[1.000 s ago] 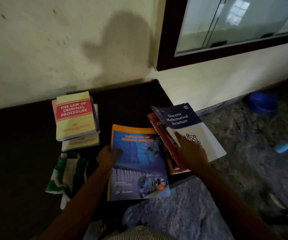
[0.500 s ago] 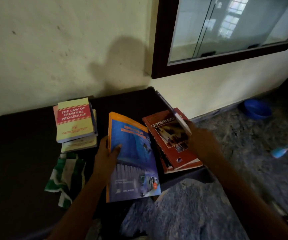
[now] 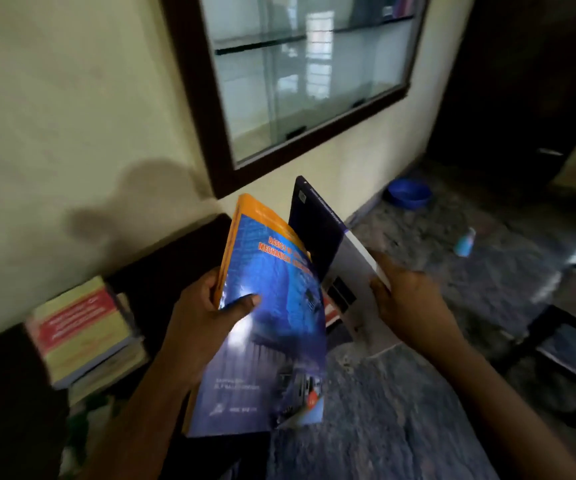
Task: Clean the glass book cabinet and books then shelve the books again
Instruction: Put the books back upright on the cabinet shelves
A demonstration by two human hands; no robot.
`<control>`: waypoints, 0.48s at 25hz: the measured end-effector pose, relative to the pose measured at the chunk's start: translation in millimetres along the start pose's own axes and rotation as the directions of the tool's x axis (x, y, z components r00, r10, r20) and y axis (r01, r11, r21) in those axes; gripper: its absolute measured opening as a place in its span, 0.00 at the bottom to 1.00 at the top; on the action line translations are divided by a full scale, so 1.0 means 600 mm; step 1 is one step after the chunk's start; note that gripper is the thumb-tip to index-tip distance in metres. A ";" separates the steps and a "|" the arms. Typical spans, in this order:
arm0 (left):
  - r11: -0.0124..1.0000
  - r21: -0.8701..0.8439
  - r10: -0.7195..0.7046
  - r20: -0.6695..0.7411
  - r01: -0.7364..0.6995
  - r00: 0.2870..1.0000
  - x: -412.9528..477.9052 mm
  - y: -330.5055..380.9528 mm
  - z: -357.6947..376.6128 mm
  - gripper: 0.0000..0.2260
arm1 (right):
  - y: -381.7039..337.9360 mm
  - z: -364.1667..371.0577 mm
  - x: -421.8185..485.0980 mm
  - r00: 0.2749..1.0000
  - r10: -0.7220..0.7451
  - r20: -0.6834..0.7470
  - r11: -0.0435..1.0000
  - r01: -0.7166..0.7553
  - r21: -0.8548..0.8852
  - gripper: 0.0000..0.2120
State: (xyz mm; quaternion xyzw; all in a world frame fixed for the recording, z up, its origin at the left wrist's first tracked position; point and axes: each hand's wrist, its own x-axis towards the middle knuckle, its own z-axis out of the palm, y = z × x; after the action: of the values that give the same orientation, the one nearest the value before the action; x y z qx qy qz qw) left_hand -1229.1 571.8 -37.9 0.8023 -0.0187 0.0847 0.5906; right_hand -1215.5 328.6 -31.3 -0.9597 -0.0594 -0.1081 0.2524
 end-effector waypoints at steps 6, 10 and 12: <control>0.991 0.022 0.128 0.122 -0.131 0.984 0.091 0.048 0.181 0.10 | 0.131 -0.114 -0.007 0.953 0.293 -0.073 0.955 -0.295 -0.026 0.21; 0.968 0.125 0.204 0.125 -0.219 0.971 0.192 0.090 0.330 0.08 | 0.265 -0.177 0.075 0.911 0.391 -0.133 0.920 -0.383 0.086 0.21; 0.953 0.178 0.233 0.086 -0.245 0.969 0.247 0.115 0.408 0.09 | 0.337 -0.211 0.122 0.921 0.351 -0.172 0.936 -0.336 0.107 0.20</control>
State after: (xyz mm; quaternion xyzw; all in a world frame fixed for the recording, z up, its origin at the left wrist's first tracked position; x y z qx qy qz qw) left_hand -1064.5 328.6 -20.0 0.8483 -0.1263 0.1312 0.4971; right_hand -1132.7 95.2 -1.9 -0.9305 0.1301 -0.1503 0.3078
